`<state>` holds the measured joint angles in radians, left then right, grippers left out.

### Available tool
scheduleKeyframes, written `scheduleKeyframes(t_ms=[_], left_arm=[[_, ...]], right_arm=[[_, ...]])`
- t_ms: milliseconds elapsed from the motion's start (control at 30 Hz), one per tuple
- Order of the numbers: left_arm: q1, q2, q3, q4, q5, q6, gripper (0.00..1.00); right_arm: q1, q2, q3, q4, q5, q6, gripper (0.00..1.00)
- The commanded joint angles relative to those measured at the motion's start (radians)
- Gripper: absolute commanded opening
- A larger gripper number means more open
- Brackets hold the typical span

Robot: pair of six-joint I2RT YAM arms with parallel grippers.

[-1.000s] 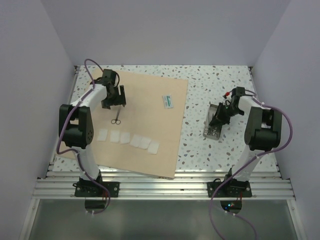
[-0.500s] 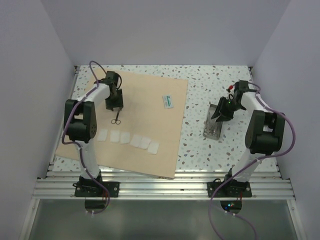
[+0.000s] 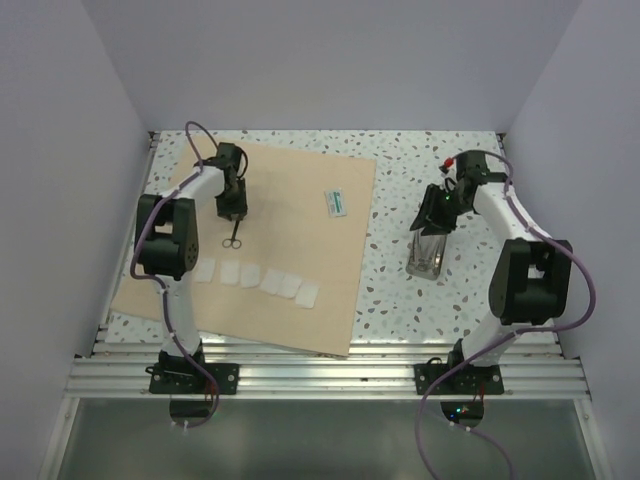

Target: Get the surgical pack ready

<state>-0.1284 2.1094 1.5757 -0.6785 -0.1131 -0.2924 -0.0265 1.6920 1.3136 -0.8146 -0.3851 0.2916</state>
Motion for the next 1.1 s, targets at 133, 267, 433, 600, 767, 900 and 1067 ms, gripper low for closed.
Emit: scheduleKeyframes(t_ms=[133, 267, 433, 600, 767, 900, 1067], left_arm=[[-0.019, 0.000, -0.057, 0.069, -0.028, 0.010, 0.37], [-0.019, -0.003, -0.069, 0.089, 0.001, 0.012, 0.22], [-0.019, 0.001, -0.023, 0.060, 0.015, 0.004, 0.00], [-0.017, -0.031, 0.006, 0.016, 0.044, -0.013, 0.00], [-0.017, -0.081, -0.006, 0.008, 0.088, -0.033, 0.00], [-0.017, -0.115, -0.034, 0.010, 0.109, -0.045, 0.00], [-0.019, -0.141, -0.059, 0.013, 0.130, -0.044, 0.00]], right_arm=[[0.181, -0.032, -0.008, 0.086, 0.000, 0.107, 0.41], [0.293, 0.006, 0.029, 0.181, -0.003, 0.196, 0.41], [0.442, 0.090, 0.029, 0.472, -0.047, 0.335, 0.41], [0.577, 0.253, 0.055, 0.803, -0.093, 0.443, 0.40], [0.658, 0.422, 0.150, 0.980, -0.130, 0.547, 0.40], [0.706, 0.537, 0.274, 1.012, -0.133, 0.563, 0.48], [0.741, 0.642, 0.355, 1.075, -0.129, 0.603, 0.49]])
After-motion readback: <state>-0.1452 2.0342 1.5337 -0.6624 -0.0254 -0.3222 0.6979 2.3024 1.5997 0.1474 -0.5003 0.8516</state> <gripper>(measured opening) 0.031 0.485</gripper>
